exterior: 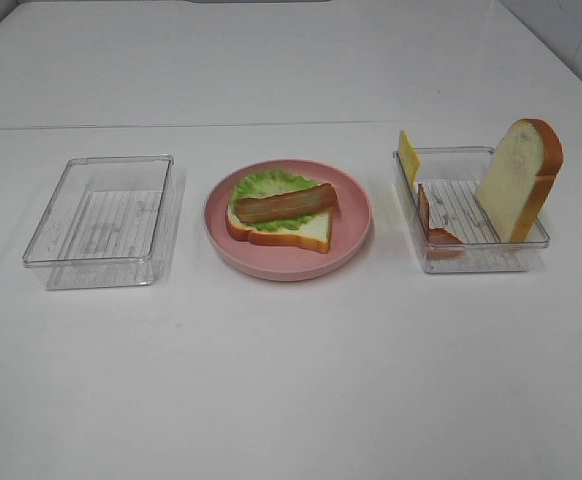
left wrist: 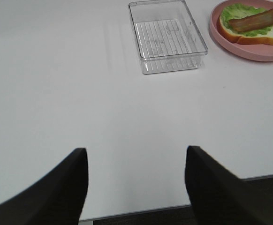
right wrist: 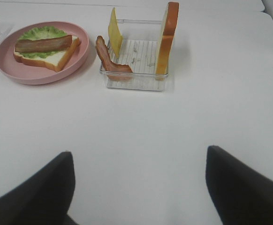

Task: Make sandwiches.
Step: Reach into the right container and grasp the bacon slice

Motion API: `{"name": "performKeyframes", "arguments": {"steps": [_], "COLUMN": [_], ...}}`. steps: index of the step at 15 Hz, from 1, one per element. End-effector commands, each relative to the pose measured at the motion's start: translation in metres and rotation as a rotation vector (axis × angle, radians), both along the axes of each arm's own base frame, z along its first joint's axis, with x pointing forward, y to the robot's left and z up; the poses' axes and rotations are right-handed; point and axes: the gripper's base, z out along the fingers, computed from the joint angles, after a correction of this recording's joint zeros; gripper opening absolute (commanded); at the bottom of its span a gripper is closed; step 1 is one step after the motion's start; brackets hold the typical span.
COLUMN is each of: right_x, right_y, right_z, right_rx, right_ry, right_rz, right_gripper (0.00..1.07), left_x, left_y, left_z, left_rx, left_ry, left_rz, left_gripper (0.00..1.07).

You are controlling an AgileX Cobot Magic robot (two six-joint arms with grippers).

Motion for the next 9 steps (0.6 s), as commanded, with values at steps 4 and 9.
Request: {"name": "performKeyframes", "arguments": {"steps": [4, 9], "right_x": [-0.001, 0.009], "right_y": [0.003, 0.006], "right_z": [0.001, 0.008], "right_rx": [0.021, 0.112], "right_ry": [-0.023, -0.004], "right_rz": [0.012, -0.003], "right_gripper": [0.74, 0.74], "left_x": [0.004, 0.008], "left_y": [0.000, -0.003], "left_z": [0.002, -0.002], "left_rx": [0.002, 0.015], "left_ry": [-0.109, -0.120], "left_rz": [0.005, -0.034], "left_gripper": [0.58, 0.58]}}
